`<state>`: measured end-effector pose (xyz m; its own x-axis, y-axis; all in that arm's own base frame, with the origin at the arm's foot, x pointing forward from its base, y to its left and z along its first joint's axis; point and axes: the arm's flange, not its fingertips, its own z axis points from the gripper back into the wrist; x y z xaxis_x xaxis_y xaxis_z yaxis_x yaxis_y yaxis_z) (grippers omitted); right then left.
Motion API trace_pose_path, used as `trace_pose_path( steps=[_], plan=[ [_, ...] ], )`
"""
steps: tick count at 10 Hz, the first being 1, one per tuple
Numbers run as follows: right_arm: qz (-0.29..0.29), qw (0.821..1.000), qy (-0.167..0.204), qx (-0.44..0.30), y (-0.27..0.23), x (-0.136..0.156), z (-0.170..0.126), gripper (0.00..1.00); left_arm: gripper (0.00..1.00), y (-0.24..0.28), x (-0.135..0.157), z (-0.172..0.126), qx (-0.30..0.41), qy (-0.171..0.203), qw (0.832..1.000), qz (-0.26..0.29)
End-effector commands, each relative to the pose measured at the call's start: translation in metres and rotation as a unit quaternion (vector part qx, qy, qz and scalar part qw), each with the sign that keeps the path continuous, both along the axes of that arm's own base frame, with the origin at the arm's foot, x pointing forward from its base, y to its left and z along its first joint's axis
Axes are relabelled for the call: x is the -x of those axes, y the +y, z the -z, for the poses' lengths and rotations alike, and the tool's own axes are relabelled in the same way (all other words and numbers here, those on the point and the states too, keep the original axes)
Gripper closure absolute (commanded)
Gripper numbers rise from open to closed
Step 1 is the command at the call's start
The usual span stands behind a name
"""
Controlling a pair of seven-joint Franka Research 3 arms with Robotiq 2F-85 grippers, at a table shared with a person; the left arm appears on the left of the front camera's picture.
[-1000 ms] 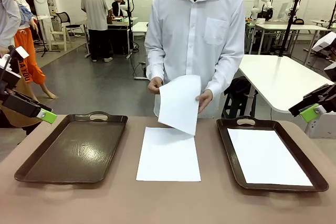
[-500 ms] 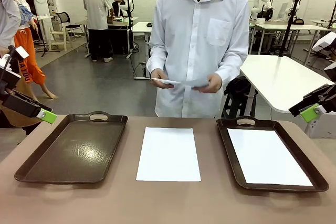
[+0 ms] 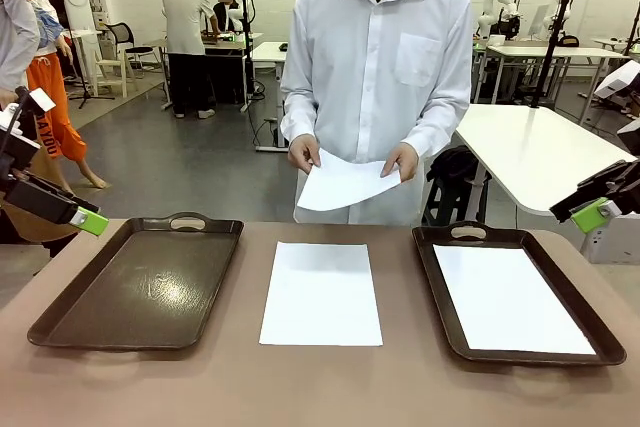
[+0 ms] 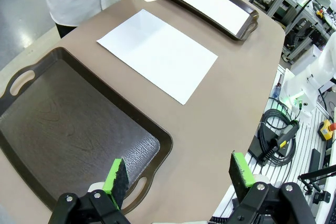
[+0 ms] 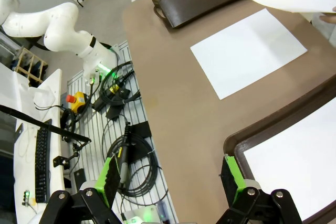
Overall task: Sort the A4 documents.
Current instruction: Receive the A4 Paper.
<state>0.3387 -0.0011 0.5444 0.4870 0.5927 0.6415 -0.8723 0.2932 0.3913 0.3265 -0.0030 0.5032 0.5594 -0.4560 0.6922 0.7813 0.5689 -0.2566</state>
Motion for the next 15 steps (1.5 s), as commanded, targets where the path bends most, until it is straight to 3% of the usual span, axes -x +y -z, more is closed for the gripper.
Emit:
trace_pose_path(
  steps=[1,15],
  plan=[
    [-0.001,1.0,-0.002,-0.001,0.0008,0.0001,-0.0006,0.0,0.0,0.0019,-0.0015,0.0004,0.008,-0.007,1.0,0.009],
    [-0.001,1.0,-0.002,-0.001,0.0008,0.0001,-0.0006,0.0,0.0,0.0019,-0.0015,0.0004,0.008,-0.007,1.0,0.009]
  ],
)
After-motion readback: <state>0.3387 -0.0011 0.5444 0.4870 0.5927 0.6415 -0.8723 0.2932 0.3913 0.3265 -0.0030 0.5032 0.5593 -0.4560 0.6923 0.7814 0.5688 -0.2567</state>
